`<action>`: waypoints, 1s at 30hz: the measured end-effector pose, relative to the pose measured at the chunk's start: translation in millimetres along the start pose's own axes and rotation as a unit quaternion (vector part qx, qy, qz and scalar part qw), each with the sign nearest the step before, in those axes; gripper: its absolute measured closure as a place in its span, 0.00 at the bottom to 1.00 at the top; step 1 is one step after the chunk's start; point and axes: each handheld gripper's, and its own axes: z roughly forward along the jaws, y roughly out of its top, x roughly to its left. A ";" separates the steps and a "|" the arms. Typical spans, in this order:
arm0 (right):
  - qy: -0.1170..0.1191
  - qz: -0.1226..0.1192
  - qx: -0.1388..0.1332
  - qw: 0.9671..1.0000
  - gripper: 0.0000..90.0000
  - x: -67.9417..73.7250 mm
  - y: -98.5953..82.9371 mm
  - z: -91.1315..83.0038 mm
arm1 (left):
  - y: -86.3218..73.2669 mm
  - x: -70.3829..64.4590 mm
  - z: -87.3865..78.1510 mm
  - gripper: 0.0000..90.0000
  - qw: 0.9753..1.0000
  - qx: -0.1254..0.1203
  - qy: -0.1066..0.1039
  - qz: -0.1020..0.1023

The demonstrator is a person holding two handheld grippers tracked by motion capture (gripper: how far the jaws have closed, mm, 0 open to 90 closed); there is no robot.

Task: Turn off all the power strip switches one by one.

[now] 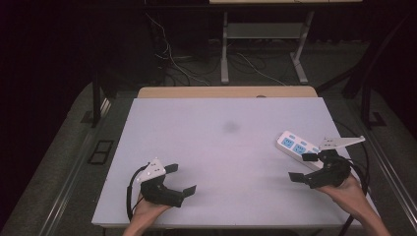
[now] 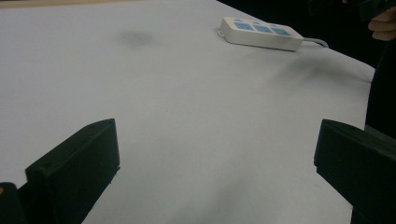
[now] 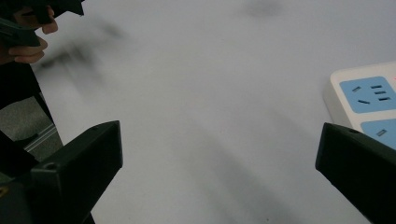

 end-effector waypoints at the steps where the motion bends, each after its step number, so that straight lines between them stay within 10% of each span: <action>1: -0.001 0.000 0.001 1.000 0.01 -1.3 0.2 -0.6 | 0.0 -0.1 0.1 0.00 1.000 0.001 0.000 0.000; 30: -0.041 0.000 0.030 0.999 0.01 -33.4 21.3 -27.6 | 0.9 1.6 1.7 0.00 1.000 0.009 0.001 -0.002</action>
